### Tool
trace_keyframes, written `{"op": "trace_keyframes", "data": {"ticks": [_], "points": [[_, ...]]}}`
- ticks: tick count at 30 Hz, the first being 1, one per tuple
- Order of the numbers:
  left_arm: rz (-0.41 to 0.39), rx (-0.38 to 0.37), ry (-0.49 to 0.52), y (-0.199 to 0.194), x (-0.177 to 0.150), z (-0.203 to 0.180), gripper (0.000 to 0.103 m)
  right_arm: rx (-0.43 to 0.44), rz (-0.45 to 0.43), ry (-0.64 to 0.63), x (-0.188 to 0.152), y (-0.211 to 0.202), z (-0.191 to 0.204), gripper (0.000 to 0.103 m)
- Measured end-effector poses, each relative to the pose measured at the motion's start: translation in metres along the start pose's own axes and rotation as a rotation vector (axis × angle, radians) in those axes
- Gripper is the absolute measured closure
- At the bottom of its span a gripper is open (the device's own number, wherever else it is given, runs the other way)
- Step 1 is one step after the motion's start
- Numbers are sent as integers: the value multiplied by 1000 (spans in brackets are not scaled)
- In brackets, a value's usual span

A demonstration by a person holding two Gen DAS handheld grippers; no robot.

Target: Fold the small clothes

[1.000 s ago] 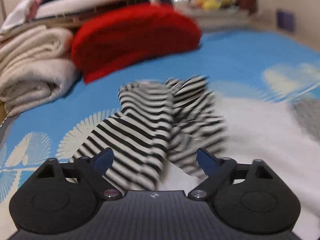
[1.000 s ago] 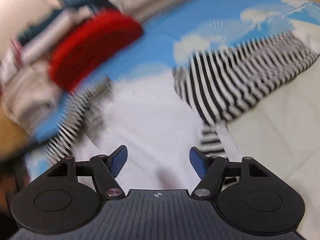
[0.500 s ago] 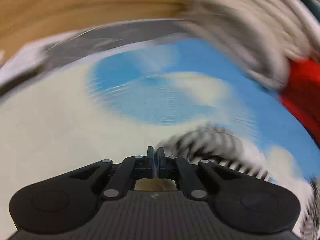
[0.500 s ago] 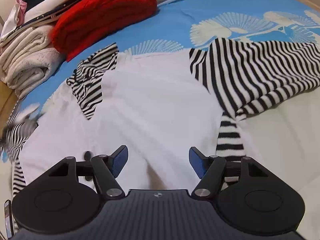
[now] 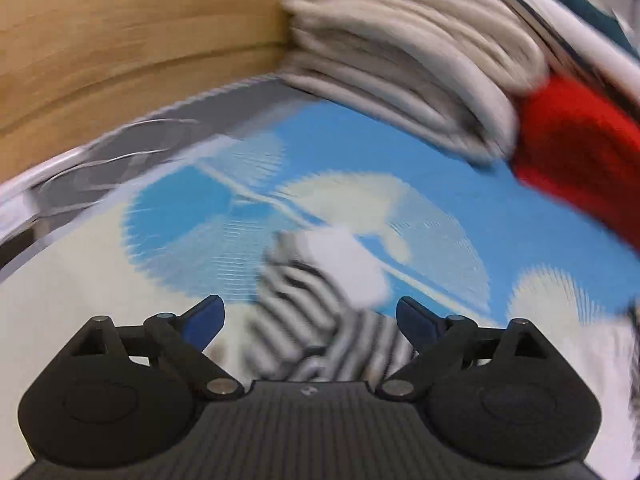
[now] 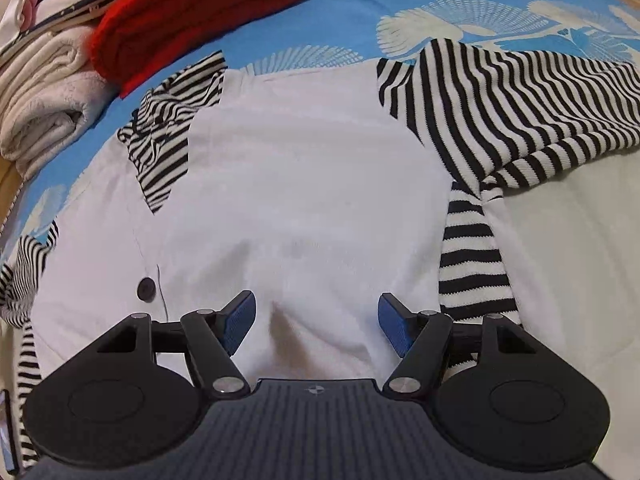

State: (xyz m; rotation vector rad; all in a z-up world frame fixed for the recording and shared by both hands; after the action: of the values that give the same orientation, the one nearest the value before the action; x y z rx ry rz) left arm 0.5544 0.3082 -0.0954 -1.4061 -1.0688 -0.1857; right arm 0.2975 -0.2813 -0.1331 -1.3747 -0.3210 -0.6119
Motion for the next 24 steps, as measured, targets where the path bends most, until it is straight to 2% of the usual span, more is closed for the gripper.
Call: {"op": "trace_keyframes", "data": {"ticks": [2,4,5,6,7,8,9,12,14,16,17,19,20,21,24], "points": [[19,24,109,18,-7,-25,8,-9,-2,-23,0,2,3,32],[32,84,186,42,-14,-41,11,-19,-4,-51,0,3,6,31],[38,111,190,52,-15,-43,43,-26,-5,-64,0,4,8,31],[66,119,148,61,-13,-38,93,-32,-5,-81,0,5,10,30],[92,92,62,64,-8,-28,95,-36,-4,-92,0,5,11,30],[81,58,-31,58,-3,-13,96,-40,-4,-99,1,6,12,30],[46,41,-83,50,4,1,96,-41,-4,-102,1,6,13,30],[-75,95,-129,22,23,58,96,-36,-1,-97,3,7,12,30],[-75,156,-213,9,29,110,96,-28,0,-83,3,6,10,30],[-19,205,-312,4,27,160,93,-19,3,-67,3,4,8,31],[4,219,-351,3,24,175,84,-13,3,-60,3,3,7,31],[-30,319,-362,-9,18,188,60,3,4,-43,2,2,5,31],[-44,322,-362,-17,18,188,34,9,0,-31,3,1,4,31],[-58,299,-370,-24,19,186,20,19,-5,-21,3,-1,2,31],[-93,168,-356,-49,27,156,19,49,-35,7,8,-9,-2,31]]}}
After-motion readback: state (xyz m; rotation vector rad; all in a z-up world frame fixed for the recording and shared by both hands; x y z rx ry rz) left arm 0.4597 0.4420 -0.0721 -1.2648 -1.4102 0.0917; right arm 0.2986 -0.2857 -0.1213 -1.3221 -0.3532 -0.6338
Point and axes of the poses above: each gripper's, at about its wrist camera, not at the fingertips, and y roughly the way its jaws point, z to its left, x to its top, the point moved 2 cm from there along y, roughly the way its jaws point, and after that the axes turned 13 degrees about -y, right-handed, at the moved point
